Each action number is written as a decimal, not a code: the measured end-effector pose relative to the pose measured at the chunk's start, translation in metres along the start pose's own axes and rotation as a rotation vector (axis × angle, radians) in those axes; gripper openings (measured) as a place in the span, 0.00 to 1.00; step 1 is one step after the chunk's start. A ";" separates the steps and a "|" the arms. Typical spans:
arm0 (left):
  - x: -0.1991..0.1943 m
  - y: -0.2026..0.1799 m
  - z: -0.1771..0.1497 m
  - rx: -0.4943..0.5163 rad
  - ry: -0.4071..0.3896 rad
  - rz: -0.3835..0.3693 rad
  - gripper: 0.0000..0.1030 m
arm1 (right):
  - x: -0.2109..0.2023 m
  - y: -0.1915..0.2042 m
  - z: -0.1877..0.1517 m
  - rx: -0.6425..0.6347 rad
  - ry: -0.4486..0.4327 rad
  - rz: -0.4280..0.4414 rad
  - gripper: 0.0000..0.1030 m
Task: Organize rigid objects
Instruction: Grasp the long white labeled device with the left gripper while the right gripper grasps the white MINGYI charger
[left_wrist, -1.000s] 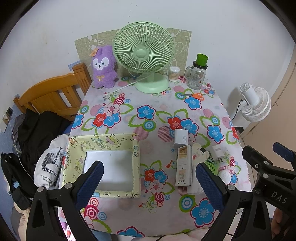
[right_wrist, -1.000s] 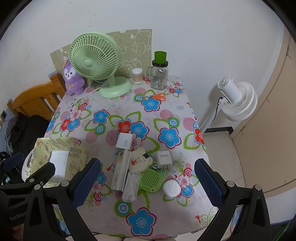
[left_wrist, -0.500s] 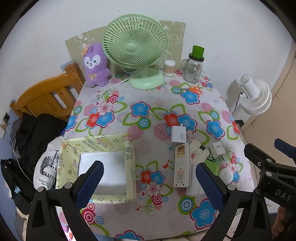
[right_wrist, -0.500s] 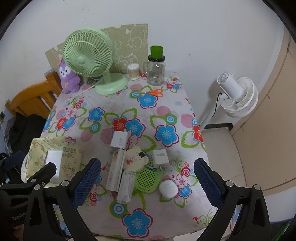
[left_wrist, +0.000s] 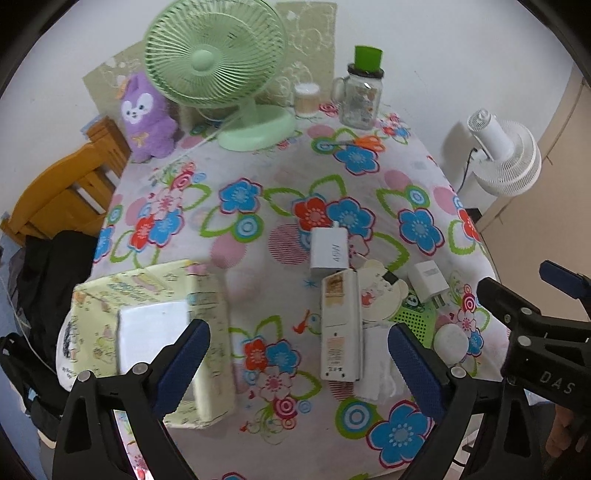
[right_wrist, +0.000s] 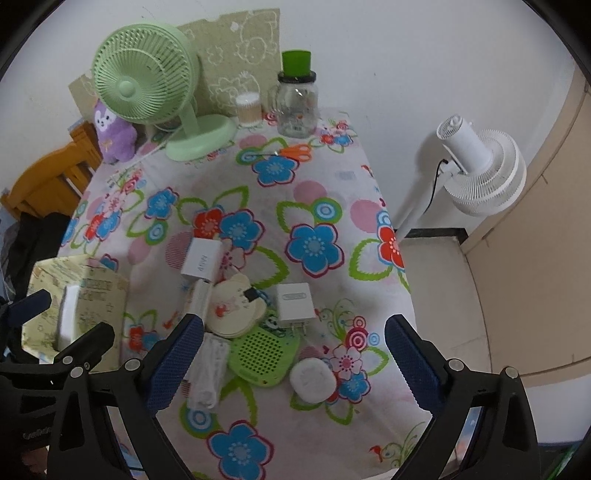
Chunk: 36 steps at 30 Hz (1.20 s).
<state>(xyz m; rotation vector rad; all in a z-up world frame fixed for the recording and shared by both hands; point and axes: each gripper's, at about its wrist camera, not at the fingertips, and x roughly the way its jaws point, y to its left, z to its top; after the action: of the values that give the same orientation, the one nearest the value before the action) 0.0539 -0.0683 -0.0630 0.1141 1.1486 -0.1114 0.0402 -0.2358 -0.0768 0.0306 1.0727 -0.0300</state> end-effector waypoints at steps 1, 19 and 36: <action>0.003 -0.002 0.001 0.002 0.003 -0.002 0.95 | 0.005 -0.003 0.000 0.000 0.007 -0.002 0.95; 0.087 -0.014 0.005 -0.031 0.139 -0.032 0.89 | 0.081 -0.019 0.007 -0.031 0.112 0.003 0.94; 0.136 -0.018 -0.006 -0.035 0.279 -0.033 0.75 | 0.134 -0.005 0.007 -0.058 0.211 0.026 0.87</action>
<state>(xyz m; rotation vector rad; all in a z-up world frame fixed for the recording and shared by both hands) 0.1009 -0.0896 -0.1902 0.0811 1.4303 -0.1065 0.1103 -0.2429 -0.1907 -0.0043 1.2837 0.0282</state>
